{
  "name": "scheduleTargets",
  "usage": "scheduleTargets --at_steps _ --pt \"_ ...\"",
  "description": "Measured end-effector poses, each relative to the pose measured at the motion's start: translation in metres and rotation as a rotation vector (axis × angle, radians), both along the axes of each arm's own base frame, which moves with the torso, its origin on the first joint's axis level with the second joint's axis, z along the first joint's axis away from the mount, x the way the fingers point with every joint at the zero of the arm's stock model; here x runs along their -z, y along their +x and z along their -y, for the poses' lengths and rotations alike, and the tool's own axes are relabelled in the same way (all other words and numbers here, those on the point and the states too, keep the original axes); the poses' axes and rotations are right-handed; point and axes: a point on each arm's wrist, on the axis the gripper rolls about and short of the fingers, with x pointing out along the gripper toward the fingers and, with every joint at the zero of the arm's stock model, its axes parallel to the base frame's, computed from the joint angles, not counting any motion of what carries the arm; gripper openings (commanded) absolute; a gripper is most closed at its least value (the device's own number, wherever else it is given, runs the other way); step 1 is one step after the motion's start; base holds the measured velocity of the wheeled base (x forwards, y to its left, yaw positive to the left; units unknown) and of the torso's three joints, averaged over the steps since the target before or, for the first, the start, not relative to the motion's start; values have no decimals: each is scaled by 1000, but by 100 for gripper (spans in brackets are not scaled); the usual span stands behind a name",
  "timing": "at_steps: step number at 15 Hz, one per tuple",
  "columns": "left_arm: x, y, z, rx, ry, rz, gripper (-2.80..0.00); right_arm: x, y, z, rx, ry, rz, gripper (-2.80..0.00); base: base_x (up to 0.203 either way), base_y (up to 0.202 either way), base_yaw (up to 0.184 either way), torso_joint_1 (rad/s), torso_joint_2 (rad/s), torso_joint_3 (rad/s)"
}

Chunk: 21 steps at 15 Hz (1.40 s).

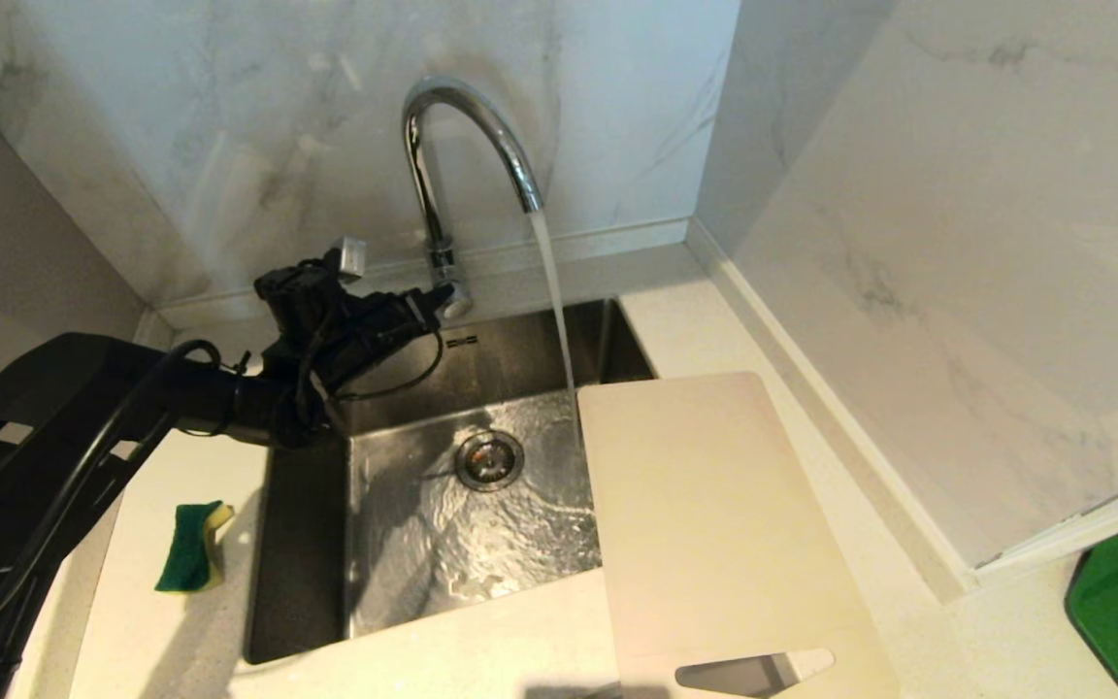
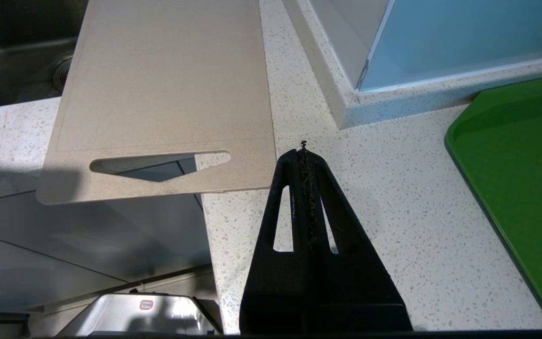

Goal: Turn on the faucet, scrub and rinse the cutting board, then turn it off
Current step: Turn off the tap

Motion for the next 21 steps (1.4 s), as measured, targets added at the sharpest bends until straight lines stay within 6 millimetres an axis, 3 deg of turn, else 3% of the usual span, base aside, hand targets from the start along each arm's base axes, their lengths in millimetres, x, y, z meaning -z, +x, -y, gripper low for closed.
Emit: scheduleTargets --at_steps 8,21 --pt "0 23 -12 -43 -1 -3 -280 0 0 0 0 0 0 -280 0 0 0 0 0 0" --pt "-3 29 -31 -91 -5 15 -280 0 0 0 0 0 0 -280 0 0 0 0 0 0"
